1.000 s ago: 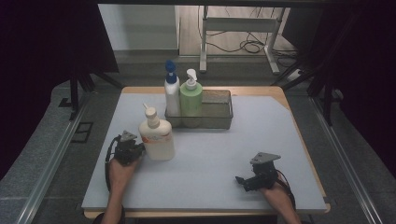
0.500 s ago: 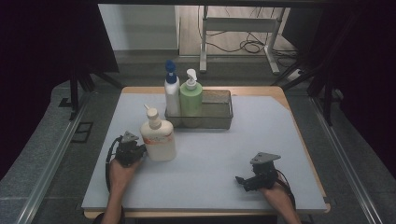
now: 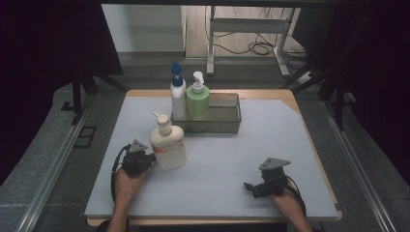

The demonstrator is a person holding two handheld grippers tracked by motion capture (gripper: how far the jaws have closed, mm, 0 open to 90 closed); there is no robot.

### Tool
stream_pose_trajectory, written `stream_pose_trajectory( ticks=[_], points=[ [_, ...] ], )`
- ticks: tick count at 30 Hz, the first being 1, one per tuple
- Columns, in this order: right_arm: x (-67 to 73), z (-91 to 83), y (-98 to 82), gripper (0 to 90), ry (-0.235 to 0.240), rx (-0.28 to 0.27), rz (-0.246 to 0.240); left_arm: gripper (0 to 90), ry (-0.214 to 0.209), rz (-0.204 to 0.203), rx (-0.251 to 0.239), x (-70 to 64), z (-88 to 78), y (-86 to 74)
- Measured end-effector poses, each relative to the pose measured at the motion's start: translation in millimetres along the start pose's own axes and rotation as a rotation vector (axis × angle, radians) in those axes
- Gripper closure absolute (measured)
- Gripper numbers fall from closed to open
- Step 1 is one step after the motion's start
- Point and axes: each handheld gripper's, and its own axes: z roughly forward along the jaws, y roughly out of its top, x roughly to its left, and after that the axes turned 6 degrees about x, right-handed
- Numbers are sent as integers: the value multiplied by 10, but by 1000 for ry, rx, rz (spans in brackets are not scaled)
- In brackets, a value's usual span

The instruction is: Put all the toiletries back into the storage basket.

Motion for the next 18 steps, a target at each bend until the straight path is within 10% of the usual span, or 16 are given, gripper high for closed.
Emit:
stream_pose_trajectory(
  ticks=[18],
  points=[
    [0, 0, -1, 0, 1, -1, 0, 894, -42, 48, 19, -282, -18, -63]
  ],
)
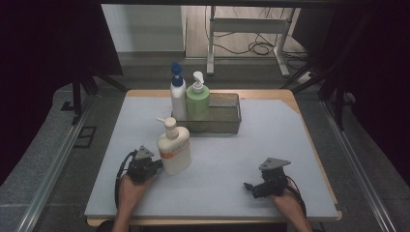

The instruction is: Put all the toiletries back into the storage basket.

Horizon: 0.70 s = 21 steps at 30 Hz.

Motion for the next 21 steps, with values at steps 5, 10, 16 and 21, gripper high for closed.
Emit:
stream_pose_trajectory(
  ticks=[5, 10, 16, 21],
  points=[
    [0, 0, 0, 0, 0, 0, 0, 894, -10, 17, 8, -102, -18, -28],
    [0, 0, 0, 0, -1, 0, 0, 894, -23, 26, 11, -193, -22, -51],
    [0, 0, 0, 0, 0, 0, 0, 894, -49, 46, 16, -297, -6, -59],
    [0, 0, 0, 0, -1, 0, -1, 894, -63, 66, 24, -365, 18, -45]
  ],
)
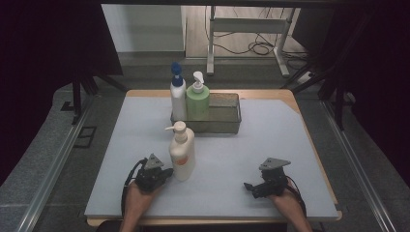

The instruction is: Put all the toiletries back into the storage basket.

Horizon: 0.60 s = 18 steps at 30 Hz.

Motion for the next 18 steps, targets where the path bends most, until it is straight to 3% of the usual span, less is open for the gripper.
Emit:
stream_pose_trajectory(
  ticks=[18],
  points=[
    [-1, 0, 0, 0, 1, 0, 0, 894, -67, 99, 12, -304, 115, 102]
  ],
)
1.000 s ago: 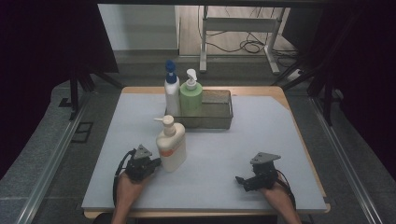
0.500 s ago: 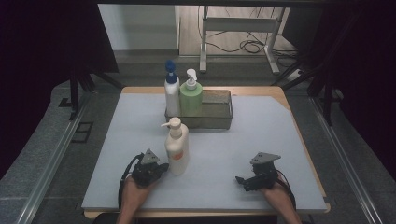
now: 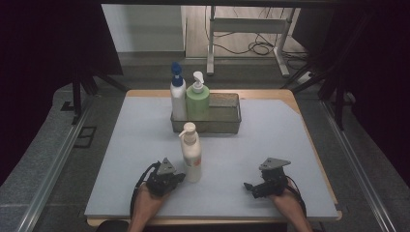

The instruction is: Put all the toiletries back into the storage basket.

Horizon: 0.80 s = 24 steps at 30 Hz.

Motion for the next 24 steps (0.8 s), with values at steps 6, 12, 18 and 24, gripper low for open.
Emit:
stream_pose_trajectory(
  ticks=[6, 12, 18, 24],
  points=[
    [0, 0, 0, 0, 0, 0, 0, 894, -17, 28, 5, -61, 46, 44],
    [0, 0, 0, 0, 1, 0, 0, 894, -29, 44, 5, -106, 98, 96],
    [-1, 0, 0, 0, 0, -1, -1, 894, -35, 59, 5, -154, 157, 158],
    [0, 0, 0, 0, 1, 0, 1, 894, -43, 64, 2, -194, 219, 215]
  ],
)
